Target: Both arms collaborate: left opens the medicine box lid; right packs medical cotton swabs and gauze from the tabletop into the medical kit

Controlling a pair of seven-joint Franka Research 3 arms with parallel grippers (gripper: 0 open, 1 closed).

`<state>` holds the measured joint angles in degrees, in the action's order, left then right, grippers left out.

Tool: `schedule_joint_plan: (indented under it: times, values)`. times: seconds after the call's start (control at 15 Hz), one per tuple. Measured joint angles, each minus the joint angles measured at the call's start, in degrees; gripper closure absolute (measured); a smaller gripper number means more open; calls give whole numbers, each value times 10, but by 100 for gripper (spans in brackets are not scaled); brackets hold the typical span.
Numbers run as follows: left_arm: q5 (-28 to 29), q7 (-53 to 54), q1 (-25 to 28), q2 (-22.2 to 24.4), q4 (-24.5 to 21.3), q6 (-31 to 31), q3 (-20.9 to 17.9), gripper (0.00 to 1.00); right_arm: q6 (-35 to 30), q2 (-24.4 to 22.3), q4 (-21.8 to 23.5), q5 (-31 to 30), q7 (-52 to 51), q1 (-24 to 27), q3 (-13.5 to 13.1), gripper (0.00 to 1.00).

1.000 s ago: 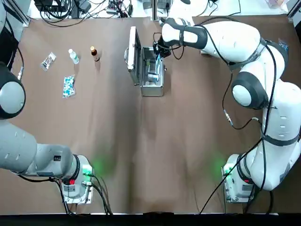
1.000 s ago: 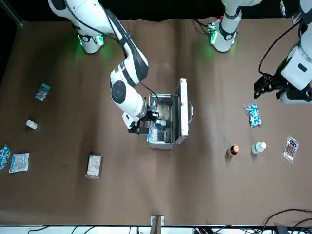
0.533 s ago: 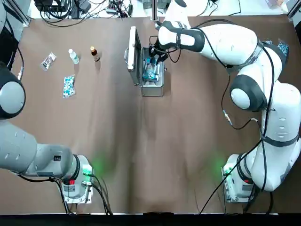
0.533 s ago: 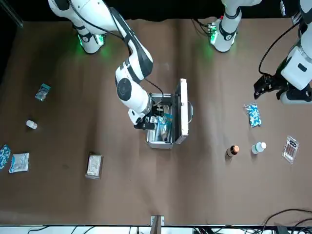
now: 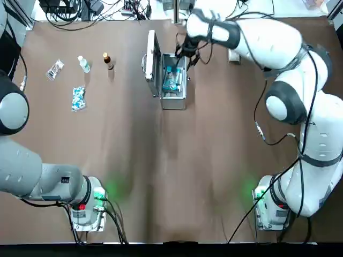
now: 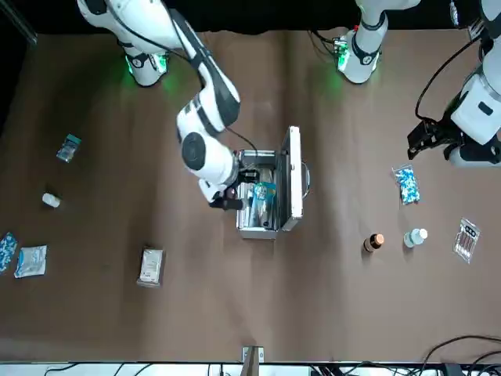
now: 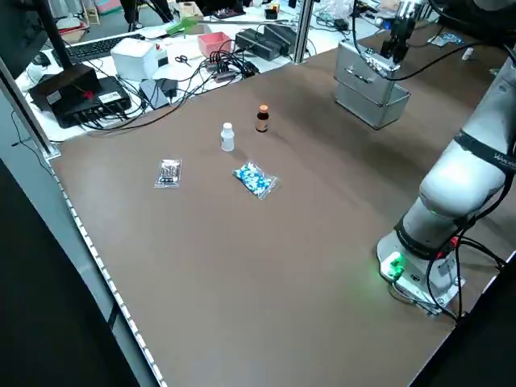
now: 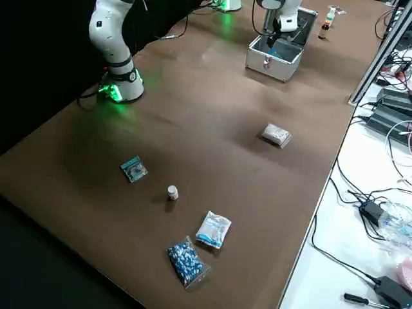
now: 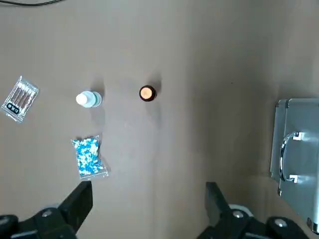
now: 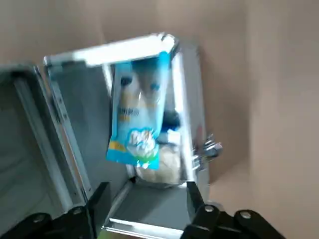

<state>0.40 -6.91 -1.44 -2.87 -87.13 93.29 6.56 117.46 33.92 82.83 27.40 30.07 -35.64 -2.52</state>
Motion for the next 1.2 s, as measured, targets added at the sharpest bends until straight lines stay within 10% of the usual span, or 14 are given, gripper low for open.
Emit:
schedule_joint_plan:
  times: [0.73, 1.2]
  values:
    - [0, 0, 0, 0, 0, 4, 0, 0, -15, -17, 2, -177, -79, 195, -5, 15]
    - [0, 0, 0, 0, 0, 5, 0, 0, 48, 39, 14, -220, -147, 226, -4, 2]
